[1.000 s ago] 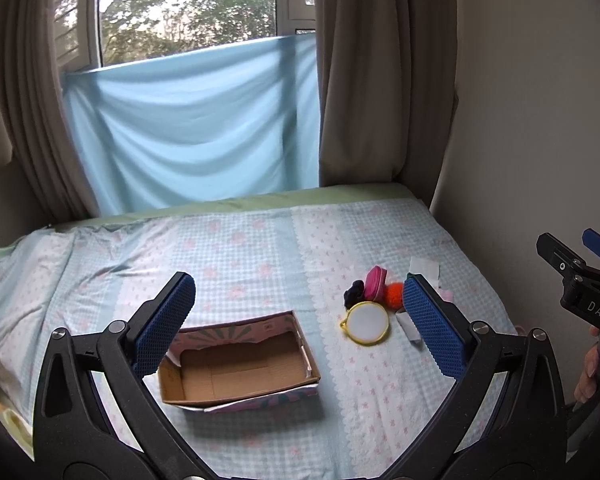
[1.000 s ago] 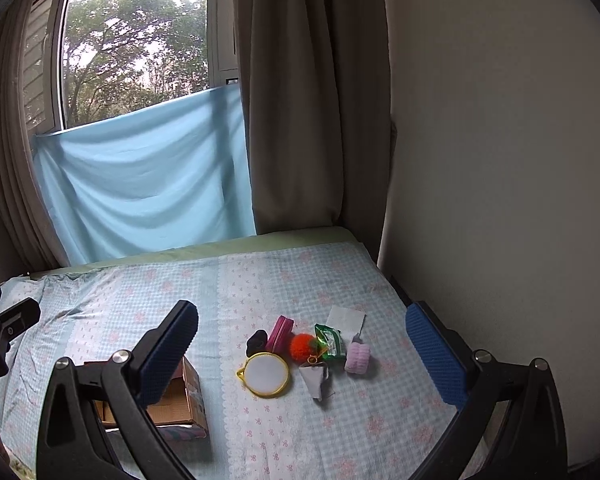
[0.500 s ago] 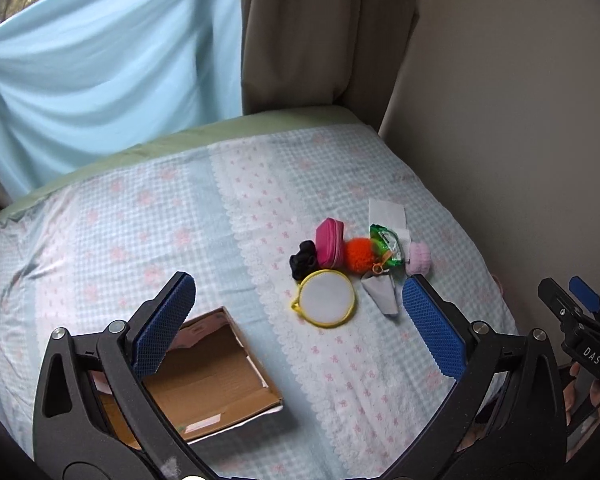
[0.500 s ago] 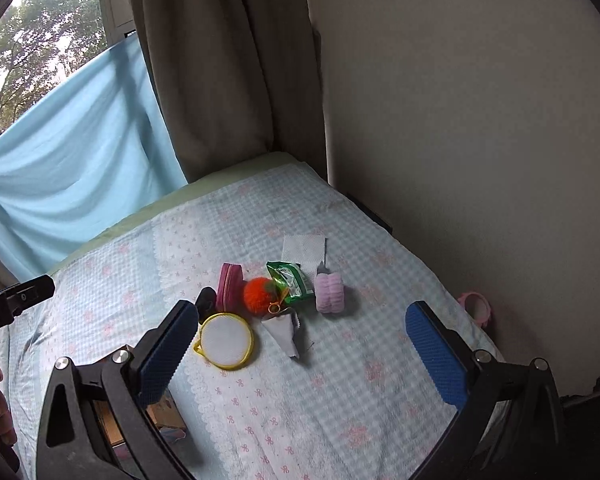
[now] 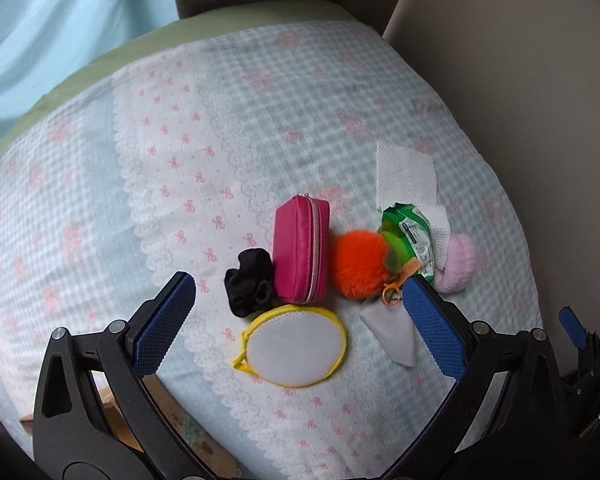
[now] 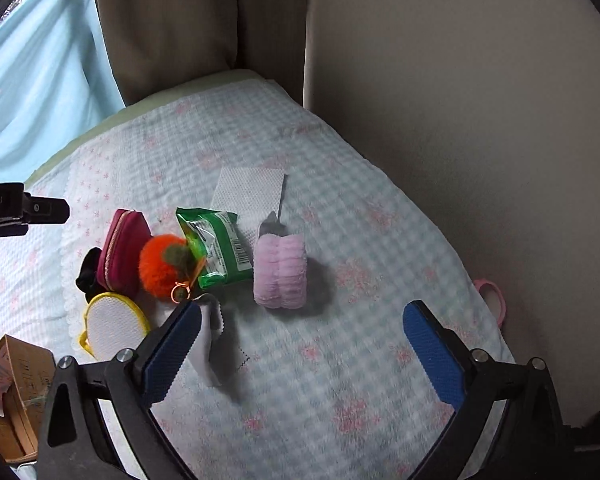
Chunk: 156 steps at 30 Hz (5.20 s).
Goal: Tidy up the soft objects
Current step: 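Grasp the pink pouch with the left tool while the right tool grasps the pink hair band, then lift and carry the pink pouch and pink hair band over the cardboard box, then lower both items into the box and open both tools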
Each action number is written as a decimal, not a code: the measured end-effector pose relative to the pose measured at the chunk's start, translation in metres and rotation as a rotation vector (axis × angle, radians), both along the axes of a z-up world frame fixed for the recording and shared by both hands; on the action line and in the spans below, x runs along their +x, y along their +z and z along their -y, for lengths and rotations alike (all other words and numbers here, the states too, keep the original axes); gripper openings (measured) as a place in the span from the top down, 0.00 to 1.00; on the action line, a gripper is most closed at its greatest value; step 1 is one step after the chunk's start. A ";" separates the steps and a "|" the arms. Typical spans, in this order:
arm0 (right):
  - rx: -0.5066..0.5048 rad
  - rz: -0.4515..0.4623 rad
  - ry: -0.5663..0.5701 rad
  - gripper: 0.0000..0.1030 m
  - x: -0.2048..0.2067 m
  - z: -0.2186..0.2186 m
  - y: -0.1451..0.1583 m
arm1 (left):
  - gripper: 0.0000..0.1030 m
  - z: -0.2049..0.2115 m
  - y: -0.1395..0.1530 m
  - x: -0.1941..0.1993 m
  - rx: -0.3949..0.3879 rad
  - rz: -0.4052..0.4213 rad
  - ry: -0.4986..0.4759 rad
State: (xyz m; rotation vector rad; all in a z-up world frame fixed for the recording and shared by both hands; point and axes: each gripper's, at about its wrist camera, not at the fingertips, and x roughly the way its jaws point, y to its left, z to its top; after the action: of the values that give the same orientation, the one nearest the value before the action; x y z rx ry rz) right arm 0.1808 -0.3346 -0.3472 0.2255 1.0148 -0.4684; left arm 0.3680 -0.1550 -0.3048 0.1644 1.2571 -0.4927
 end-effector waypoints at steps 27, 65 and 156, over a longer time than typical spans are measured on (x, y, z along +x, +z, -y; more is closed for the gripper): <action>0.117 -0.097 0.068 0.59 0.060 0.025 -0.102 | 0.73 0.052 -0.133 0.058 0.110 -0.173 -0.014; -0.003 0.147 0.198 0.59 -0.035 -0.090 0.149 | 0.73 -0.110 0.133 -0.074 -0.221 0.056 0.212; 0.107 -0.079 0.957 0.00 -0.021 -0.374 0.094 | 0.00 -0.413 0.055 -0.200 0.046 0.022 0.595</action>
State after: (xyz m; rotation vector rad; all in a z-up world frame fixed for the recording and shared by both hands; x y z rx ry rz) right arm 0.1602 0.0390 -0.2530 -0.1946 1.1018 0.4505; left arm 0.1677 0.2584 -0.2498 -0.1662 1.2262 0.0515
